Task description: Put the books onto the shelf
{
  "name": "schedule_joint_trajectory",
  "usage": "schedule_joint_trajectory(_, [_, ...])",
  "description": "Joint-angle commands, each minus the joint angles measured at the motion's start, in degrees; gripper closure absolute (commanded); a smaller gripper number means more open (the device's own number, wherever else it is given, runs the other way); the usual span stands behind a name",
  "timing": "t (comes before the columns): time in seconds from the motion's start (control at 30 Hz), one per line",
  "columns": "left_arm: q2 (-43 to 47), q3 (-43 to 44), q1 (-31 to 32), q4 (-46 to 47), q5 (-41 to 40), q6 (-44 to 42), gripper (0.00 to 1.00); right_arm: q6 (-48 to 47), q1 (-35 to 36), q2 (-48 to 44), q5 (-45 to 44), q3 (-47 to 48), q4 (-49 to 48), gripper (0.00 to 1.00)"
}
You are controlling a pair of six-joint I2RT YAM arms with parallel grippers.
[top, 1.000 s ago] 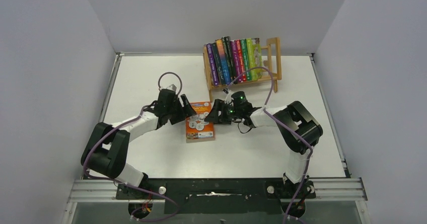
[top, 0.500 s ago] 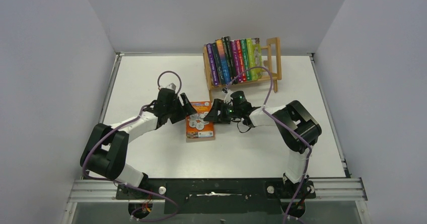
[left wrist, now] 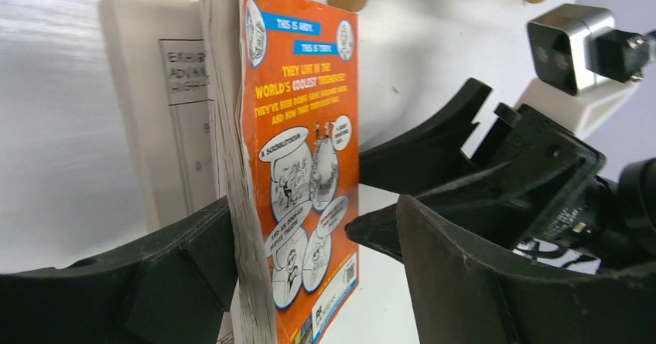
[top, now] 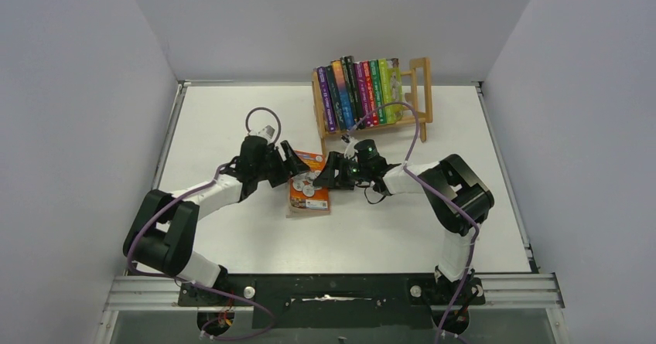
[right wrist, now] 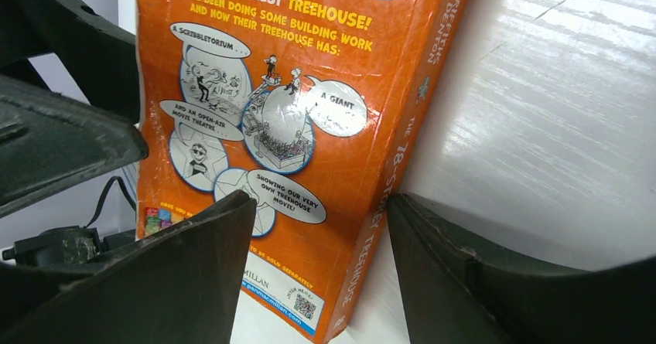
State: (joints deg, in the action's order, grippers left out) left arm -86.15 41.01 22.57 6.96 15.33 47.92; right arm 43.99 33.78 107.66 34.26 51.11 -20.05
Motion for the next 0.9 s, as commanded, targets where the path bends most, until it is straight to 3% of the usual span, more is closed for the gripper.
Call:
schedule_joint_trajectory(0.0, [-0.85, -0.31, 1.56, 6.98, 7.17, 1.56, 0.31, -0.7, 0.8, 1.42, -0.25, 0.92, -2.58, 0.35])
schedule_joint_trajectory(0.4, [-3.8, 0.06, 1.78, 1.1, 5.97, -0.11, 0.35, -0.7, 0.85, 1.06, -0.15, 1.18, -2.12, 0.36])
schedule_joint_trajectory(0.47, [-3.48, -0.2, 1.78, 0.15, 5.24, -0.41, 0.46, -0.74, 0.85, 0.82, -0.24, 1.03, -1.93, 0.36])
schedule_joint_trajectory(0.6, [-1.58, 0.02, 1.78, -0.96, 3.56, -0.87, 0.81, -0.83, 0.81, 0.35, -0.42, 0.79, -1.77, 0.36])
schedule_joint_trajectory(0.63, [-1.02, 0.34, 1.78, -1.32, 3.08, -1.09, 0.85, -0.83, 0.83, 0.2, -0.5, 0.71, -1.68, 0.36])
schedule_joint_trajectory(0.77, [0.92, 2.17, 1.78, -3.62, 1.78, -2.11, 0.87, -1.18, 0.77, -0.73, -0.84, 0.41, -0.95, 0.36])
schedule_joint_trajectory(0.87, [1.69, 3.6, 1.73, -4.71, 0.97, -2.84, 1.0, -1.9, 0.76, -2.28, -1.64, 0.24, 0.34, 0.36])
